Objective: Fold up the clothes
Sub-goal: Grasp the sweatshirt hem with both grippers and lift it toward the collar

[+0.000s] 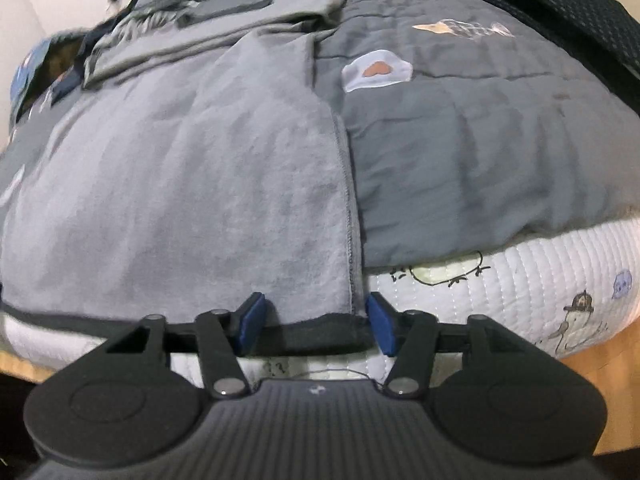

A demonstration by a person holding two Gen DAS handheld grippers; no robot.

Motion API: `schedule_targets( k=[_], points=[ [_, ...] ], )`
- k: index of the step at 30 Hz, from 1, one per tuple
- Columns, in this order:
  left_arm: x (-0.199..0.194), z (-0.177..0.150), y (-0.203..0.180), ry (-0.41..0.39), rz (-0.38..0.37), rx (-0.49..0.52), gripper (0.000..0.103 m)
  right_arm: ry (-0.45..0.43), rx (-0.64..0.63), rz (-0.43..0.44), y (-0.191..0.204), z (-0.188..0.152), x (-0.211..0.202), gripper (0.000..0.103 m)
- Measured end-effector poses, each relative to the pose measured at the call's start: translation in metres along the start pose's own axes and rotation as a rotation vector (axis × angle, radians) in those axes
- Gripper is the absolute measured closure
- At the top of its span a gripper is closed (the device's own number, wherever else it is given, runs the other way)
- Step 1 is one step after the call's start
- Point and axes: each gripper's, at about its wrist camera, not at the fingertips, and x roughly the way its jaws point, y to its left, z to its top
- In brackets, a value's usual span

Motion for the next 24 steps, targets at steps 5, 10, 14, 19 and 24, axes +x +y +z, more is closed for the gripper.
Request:
schedule_targets(
  k=[5, 10, 14, 19, 24],
  points=[
    [-0.007, -0.002, -0.007, -0.034, -0.058, 0.038, 0.094, 0.008, 0.1, 0.125, -0.008, 0.0, -0.008, 0.098],
    [-0.043, 0.002, 0.004, -0.127, -0.138, -0.017, 0.097, -0.045, 0.134, 0.274, -0.005, 0.0, -0.049, 0.098],
    [-0.086, 0.009, 0.002, -0.172, -0.134, 0.041, 0.097, -0.078, 0.111, 0.272, -0.006, 0.004, -0.081, 0.098],
    [-0.103, 0.003, -0.013, -0.14, -0.117, 0.132, 0.098, -0.087, 0.146, 0.316, -0.006, 0.0, -0.096, 0.098],
    [-0.112, -0.017, -0.018, -0.133, -0.153, 0.143, 0.098, -0.087, 0.149, 0.326, -0.005, -0.008, -0.117, 0.098]
  ],
)
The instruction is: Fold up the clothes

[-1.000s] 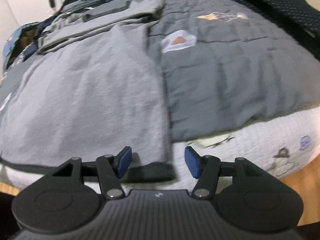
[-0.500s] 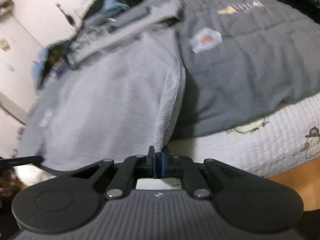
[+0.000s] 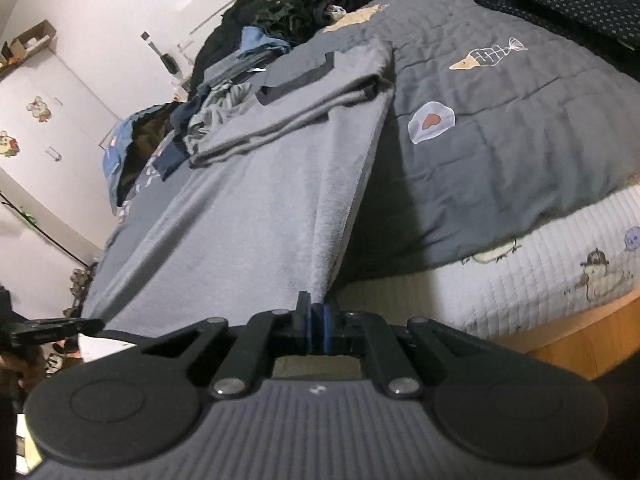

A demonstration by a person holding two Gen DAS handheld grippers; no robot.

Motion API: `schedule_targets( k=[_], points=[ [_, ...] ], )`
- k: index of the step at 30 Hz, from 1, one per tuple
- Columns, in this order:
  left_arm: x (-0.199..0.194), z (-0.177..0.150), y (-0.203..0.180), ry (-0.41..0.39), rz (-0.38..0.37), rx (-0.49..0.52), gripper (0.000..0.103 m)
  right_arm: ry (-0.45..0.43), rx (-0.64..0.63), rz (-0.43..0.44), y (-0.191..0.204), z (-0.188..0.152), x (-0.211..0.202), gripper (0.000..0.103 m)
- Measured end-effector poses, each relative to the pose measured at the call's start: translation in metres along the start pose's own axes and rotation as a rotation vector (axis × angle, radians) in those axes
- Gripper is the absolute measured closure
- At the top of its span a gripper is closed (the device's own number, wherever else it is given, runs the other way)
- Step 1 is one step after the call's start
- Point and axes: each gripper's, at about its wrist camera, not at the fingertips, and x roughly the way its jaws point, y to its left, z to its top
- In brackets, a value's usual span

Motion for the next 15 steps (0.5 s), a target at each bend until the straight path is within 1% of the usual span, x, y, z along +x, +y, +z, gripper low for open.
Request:
schedule_targets(
  k=[3, 4, 7, 9, 11, 14, 15],
  points=[
    [-0.013, -0.007, 0.001, -0.008, -0.02, -0.027, 0.098, -0.001, 0.005, 0.0, 0.002, -0.005, -0.017, 0.098],
    [-0.019, -0.01, -0.002, -0.01, -0.028, -0.024, 0.098, -0.001, 0.007, -0.002, 0.003, -0.006, -0.023, 0.098],
    [-0.037, -0.021, -0.009, -0.008, -0.062, -0.017, 0.098, -0.018, 0.018, 0.028, 0.008, -0.012, -0.051, 0.098],
    [-0.048, -0.025, -0.011, -0.004, -0.071, -0.022, 0.098, -0.014, 0.038, 0.023, 0.004, -0.012, -0.063, 0.098],
    [-0.052, -0.019, -0.009, -0.015, -0.081, -0.029, 0.098, -0.005, 0.052, 0.011, 0.0, -0.008, -0.069, 0.098],
    [-0.046, 0.003, -0.002, -0.051, -0.088, -0.024, 0.098, -0.014, 0.032, 0.013, -0.005, 0.017, -0.059, 0.098],
    [-0.039, 0.015, 0.001, -0.064, -0.088, -0.024, 0.098, -0.023, 0.015, 0.014, -0.005, 0.03, -0.053, 0.098]
  ],
)
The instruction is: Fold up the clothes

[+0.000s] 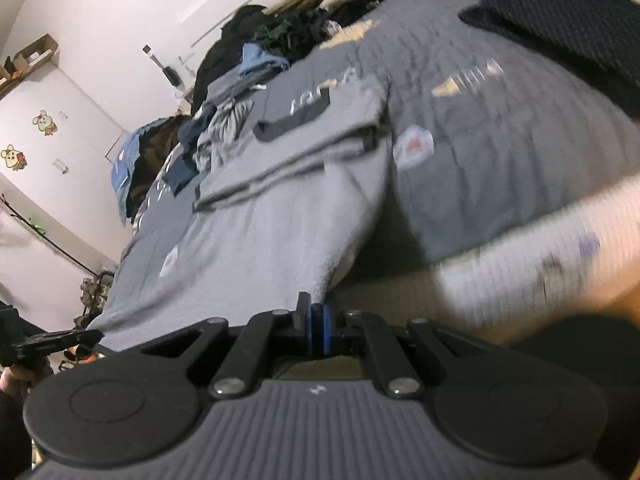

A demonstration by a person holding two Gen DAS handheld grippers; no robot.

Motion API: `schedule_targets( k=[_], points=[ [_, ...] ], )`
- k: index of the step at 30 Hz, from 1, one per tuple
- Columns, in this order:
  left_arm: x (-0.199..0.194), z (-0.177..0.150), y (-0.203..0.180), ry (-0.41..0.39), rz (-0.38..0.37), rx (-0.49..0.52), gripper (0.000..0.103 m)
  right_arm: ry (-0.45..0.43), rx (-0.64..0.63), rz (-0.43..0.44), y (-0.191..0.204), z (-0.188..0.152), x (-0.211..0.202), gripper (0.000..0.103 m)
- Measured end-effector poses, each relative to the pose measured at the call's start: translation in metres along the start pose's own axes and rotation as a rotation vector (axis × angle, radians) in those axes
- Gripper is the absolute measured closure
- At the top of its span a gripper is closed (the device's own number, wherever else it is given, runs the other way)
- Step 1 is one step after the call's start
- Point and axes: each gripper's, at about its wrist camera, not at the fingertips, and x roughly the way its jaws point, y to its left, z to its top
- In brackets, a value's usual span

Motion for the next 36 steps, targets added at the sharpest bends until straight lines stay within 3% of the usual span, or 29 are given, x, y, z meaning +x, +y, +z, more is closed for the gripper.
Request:
schedule_targets(
  k=[4, 11, 19, 29, 32, 36],
  points=[
    [0.035, 0.055, 0.01, -0.042, 0.007, 0.032, 0.098, -0.029, -0.059, 0.006, 0.002, 0.06, 0.04, 0.098],
    [0.102, 0.168, 0.034, -0.109, 0.053, 0.048, 0.098, -0.078, -0.04, 0.002, -0.008, 0.169, 0.119, 0.098],
    [0.175, 0.268, 0.068, -0.143, 0.137, 0.027, 0.098, -0.101, -0.008, -0.049, -0.034, 0.273, 0.208, 0.098],
    [0.252, 0.334, 0.103, -0.136, 0.186, 0.001, 0.098, -0.045, -0.045, -0.103, -0.048, 0.35, 0.308, 0.098],
    [0.27, 0.341, 0.114, -0.132, 0.196, -0.017, 0.098, -0.036, -0.046, -0.117, -0.053, 0.364, 0.332, 0.098],
    [0.29, 0.341, 0.126, -0.105, 0.221, -0.042, 0.096, 0.029, -0.086, -0.202, -0.059, 0.366, 0.367, 0.096]
  ],
)
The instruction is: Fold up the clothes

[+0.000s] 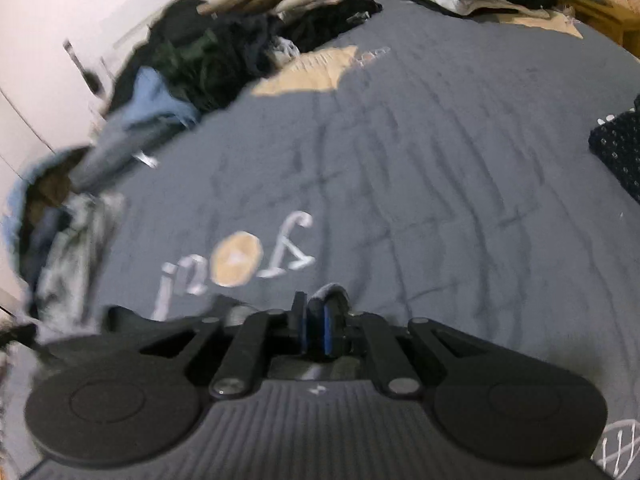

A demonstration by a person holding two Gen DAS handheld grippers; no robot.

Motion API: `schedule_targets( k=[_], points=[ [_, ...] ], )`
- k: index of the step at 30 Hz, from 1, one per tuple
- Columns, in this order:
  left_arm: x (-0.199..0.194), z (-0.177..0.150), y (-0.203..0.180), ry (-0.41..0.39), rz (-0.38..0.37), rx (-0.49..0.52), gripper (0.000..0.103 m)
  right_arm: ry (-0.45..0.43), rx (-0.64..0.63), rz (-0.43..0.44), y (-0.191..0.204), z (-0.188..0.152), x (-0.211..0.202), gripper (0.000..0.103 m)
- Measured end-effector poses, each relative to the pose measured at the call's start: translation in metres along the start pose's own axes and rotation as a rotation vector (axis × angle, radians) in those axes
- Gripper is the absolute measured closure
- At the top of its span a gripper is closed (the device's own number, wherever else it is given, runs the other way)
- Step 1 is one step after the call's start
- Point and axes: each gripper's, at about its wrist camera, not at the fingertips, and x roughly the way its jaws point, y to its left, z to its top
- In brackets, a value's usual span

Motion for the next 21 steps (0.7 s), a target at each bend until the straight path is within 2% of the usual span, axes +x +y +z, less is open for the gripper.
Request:
schedule_targets(
  k=[2, 3, 4, 5, 6, 7, 8, 9, 10, 11, 13, 16, 17, 19, 21],
  points=[
    [0.005, -0.004, 0.004, -0.002, 0.008, -0.021, 0.091, 0.015, -0.014, -0.033, -0.001, -0.005, 0.007, 0.093],
    [0.0, -0.008, 0.005, -0.016, 0.007, -0.036, 0.074, -0.001, -0.016, -0.025, -0.002, -0.007, 0.003, 0.093],
    [-0.008, -0.012, 0.007, -0.04, 0.024, -0.036, 0.044, -0.019, -0.019, -0.016, -0.003, -0.009, -0.003, 0.091],
    [-0.017, -0.015, 0.009, -0.074, 0.035, -0.028, 0.033, -0.04, -0.024, -0.009, -0.003, -0.01, -0.011, 0.089],
    [-0.027, -0.018, 0.011, -0.108, 0.046, -0.02, 0.027, -0.061, -0.029, -0.003, -0.002, -0.011, -0.02, 0.088],
    [-0.037, -0.021, 0.013, -0.14, 0.056, -0.013, 0.027, -0.082, -0.033, 0.004, -0.002, -0.011, -0.029, 0.086],
    [-0.048, -0.023, 0.015, -0.164, 0.059, -0.019, 0.027, -0.104, -0.038, 0.01, -0.001, -0.012, -0.037, 0.078],
    [-0.058, -0.026, 0.017, -0.187, 0.061, -0.024, 0.027, -0.148, -0.042, -0.006, 0.0, -0.011, -0.047, 0.068],
    [-0.068, -0.029, 0.017, -0.202, 0.064, -0.025, 0.027, -0.203, -0.058, -0.035, 0.003, -0.01, -0.058, 0.051],
    [-0.077, -0.034, 0.014, -0.213, 0.06, -0.016, 0.027, -0.241, -0.07, -0.042, 0.005, -0.009, -0.067, 0.044],
    [-0.087, -0.045, 0.002, -0.224, 0.069, 0.05, 0.027, -0.241, -0.089, -0.046, 0.008, -0.007, -0.077, 0.044],
    [-0.092, -0.064, -0.023, -0.22, 0.109, 0.195, 0.03, -0.233, -0.204, -0.091, 0.025, -0.024, -0.09, 0.044],
    [-0.092, -0.071, -0.031, -0.208, 0.12, 0.242, 0.034, -0.22, -0.24, -0.094, 0.03, -0.034, -0.095, 0.044],
    [-0.094, -0.087, -0.04, -0.173, 0.124, 0.28, 0.039, -0.201, -0.258, -0.1, 0.034, -0.06, -0.107, 0.044],
    [-0.101, -0.108, -0.041, -0.16, 0.128, 0.245, 0.04, -0.193, -0.247, -0.102, 0.031, -0.083, -0.12, 0.043]
  ],
)
